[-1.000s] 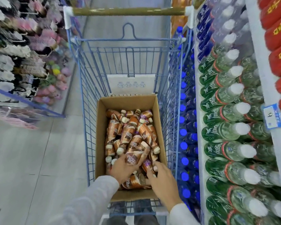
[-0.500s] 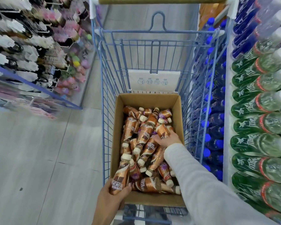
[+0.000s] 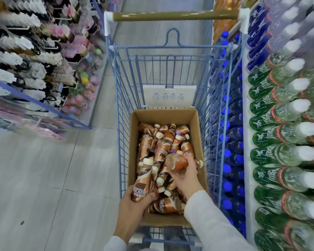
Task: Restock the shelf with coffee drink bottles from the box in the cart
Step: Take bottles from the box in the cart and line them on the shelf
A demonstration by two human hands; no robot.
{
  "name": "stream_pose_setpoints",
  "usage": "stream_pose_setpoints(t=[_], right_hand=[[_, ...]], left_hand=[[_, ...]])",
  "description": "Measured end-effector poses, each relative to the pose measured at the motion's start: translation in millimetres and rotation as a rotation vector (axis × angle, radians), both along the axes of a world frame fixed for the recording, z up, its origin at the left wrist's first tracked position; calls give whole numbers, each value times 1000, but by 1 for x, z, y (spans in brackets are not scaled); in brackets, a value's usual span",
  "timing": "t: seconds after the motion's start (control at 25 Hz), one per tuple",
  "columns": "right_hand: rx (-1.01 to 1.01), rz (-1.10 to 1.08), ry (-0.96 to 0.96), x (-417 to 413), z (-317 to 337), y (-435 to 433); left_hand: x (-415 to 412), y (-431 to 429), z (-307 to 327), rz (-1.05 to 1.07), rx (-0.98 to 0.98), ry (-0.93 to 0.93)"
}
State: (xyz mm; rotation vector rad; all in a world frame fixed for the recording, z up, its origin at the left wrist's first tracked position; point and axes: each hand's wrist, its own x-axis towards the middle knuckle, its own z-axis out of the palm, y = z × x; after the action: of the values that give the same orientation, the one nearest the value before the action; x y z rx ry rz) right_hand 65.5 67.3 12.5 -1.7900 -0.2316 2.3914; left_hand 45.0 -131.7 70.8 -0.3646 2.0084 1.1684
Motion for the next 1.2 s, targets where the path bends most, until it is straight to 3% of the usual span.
stream_pose_setpoints(t=[0.24,0.4,0.76,1.2], right_hand=[[453,190,57,64,78,-45],[648,222,62,98,131,-68],[929,-132,-50,221,211,-127],[1067,-716,-324,433,291,-205]], left_hand=[[-13,12,50,-141,221,33],[-4,16,93,-314,384,84],[77,25,172,-770,656,79],[301,55,232,-1304,847,-110]])
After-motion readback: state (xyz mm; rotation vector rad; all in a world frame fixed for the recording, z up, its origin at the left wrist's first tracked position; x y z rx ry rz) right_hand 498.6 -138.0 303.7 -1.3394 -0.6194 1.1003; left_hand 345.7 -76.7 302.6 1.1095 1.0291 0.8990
